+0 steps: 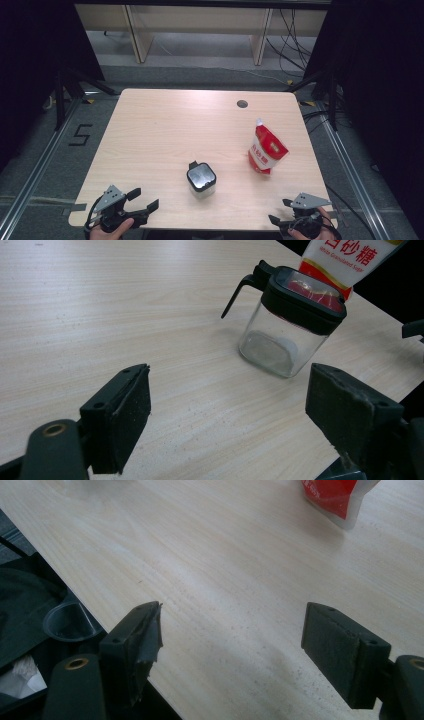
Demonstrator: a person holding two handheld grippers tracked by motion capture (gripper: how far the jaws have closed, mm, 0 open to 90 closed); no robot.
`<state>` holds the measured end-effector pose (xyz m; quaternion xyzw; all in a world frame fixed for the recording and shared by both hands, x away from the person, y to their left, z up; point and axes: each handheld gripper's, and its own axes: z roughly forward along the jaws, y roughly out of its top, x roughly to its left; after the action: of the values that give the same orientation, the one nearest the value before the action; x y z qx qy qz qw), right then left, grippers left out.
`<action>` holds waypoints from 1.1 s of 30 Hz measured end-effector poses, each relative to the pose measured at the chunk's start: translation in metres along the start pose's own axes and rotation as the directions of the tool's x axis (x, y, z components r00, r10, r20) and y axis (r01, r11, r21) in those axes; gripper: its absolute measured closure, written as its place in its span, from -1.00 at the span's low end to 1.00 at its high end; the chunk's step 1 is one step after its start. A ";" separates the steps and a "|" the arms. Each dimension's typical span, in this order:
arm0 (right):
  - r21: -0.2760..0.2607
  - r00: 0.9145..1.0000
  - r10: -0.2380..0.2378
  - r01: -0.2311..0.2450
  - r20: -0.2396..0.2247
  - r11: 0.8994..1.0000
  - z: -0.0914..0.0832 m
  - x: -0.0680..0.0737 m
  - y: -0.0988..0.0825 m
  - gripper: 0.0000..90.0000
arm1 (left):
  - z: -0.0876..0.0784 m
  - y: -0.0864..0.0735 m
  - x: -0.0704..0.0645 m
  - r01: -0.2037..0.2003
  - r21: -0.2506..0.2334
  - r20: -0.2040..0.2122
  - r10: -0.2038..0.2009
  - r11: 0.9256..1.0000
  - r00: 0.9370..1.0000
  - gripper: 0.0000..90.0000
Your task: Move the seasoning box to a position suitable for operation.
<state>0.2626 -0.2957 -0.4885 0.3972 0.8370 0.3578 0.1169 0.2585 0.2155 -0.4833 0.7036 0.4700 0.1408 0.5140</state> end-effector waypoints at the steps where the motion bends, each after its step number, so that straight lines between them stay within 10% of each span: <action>1: -0.002 1.000 -0.001 0.001 0.001 1.000 0.000 0.000 0.000 -0.44 | 0.001 0.000 0.000 0.002 -0.008 -0.001 -0.002 1.000 1.000 -0.61; 10: -0.013 0.999 -0.038 0.038 0.016 0.999 0.000 -0.002 0.001 -0.37 | -0.001 0.005 0.001 0.033 -0.021 -0.011 -0.033 0.999 0.999 -0.49; 22: -0.004 0.999 -0.027 0.027 0.028 1.000 -0.003 -0.004 0.001 -0.24 | 0.031 0.037 0.002 -0.083 0.006 -0.007 0.083 0.997 0.996 -0.18; 33: -0.012 0.999 -0.024 0.025 0.037 1.000 -0.003 -0.006 0.000 -0.23 | 0.062 0.076 0.014 -0.102 0.029 0.030 0.101 0.994 0.994 0.30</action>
<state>0.2652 -0.3014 -0.4867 0.3925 0.8374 0.3542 0.1389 0.3474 0.1874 -0.4493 0.7362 0.4283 0.1494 0.5022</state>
